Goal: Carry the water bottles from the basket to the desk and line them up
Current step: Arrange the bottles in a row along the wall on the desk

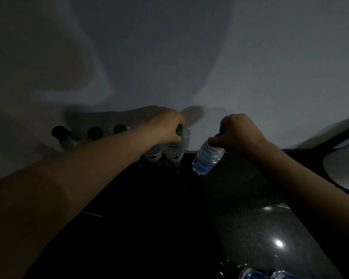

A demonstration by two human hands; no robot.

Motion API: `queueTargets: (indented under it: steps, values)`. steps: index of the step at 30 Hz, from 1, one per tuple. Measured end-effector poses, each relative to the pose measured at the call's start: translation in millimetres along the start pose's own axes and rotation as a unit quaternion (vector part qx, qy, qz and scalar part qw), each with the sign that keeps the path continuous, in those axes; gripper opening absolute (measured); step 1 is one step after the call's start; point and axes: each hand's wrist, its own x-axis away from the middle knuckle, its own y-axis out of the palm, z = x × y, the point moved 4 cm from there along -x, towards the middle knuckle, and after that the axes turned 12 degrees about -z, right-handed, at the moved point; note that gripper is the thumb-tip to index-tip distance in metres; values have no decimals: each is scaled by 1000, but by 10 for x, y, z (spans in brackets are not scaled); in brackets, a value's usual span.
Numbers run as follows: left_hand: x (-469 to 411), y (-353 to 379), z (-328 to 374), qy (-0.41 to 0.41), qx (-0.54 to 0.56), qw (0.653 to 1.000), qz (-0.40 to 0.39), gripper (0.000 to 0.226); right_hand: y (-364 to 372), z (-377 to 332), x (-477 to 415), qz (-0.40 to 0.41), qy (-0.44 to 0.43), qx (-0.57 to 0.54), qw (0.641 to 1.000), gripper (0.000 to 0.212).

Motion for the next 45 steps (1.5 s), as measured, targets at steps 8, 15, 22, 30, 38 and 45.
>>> queueTargets:
  steps: [8,15,22,30,38,45]
  values:
    - [-37,5,-41,-9,20,1000,-2,16,-10,-3,-279,13,25,-4,1000,41]
    - [-37,30,-76,-8,60,998,3,18,80,-39,-462,13,63,-42,997,37]
    - [-57,42,-107,-5,67,998,3,18,112,-139,-494,13,59,-37,997,37]
    - [-61,34,-100,-2,76,997,-3,18,152,-161,-565,10,46,-25,999,42]
    - [-55,12,-76,-6,58,998,-2,17,162,-159,-586,10,46,-16,999,45]
    - [-59,28,-93,4,69,998,-4,16,173,-159,-604,25,52,-7,998,48]
